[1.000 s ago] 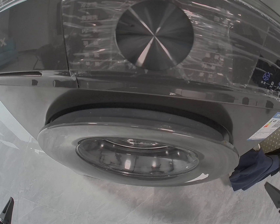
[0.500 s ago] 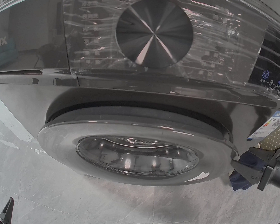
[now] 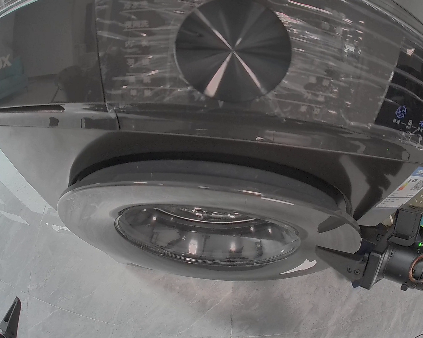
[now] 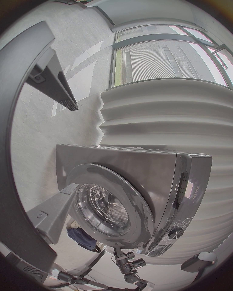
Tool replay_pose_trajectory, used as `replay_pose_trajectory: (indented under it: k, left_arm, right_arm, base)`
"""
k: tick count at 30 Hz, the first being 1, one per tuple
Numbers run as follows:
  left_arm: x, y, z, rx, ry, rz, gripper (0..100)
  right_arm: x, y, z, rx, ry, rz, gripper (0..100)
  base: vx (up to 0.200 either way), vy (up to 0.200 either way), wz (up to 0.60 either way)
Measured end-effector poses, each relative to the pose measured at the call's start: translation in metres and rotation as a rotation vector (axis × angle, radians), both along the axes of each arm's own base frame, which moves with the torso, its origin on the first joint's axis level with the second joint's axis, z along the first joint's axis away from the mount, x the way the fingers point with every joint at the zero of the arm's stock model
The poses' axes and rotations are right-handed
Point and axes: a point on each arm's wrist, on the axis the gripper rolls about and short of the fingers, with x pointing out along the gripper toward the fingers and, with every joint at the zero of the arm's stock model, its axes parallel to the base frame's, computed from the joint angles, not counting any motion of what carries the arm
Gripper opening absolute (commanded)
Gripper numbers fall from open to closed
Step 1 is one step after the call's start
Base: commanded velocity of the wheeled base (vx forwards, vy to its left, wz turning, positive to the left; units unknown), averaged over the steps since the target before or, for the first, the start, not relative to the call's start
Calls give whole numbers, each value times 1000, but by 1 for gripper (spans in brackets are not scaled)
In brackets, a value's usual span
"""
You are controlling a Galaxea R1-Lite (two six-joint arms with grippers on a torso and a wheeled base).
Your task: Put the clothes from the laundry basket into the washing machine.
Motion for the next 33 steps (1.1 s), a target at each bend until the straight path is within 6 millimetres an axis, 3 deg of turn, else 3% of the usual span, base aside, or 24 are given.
replay_pose_trajectory:
  k: [7,14,25,33]
  left_arm:
    - [0,0,0,0,0,0,100]
    - [0,0,0,0,0,-1,100]
    - [0,0,0,0,0,0,100]
    - [0,0,0,0,0,0,100]
  right_arm:
    - [-2,6,-11,-21,38,28,100]
    - [-21,-4,-29,-50,86,47,100]
    - [-15,-1,-15,-18,37,43,100]
    - [-21,2,-28,-47,77,76,100]
  base:
    - [0,0,0]
    - [0,0,0]
    - [-55,0,0]
    - [0,0,0]
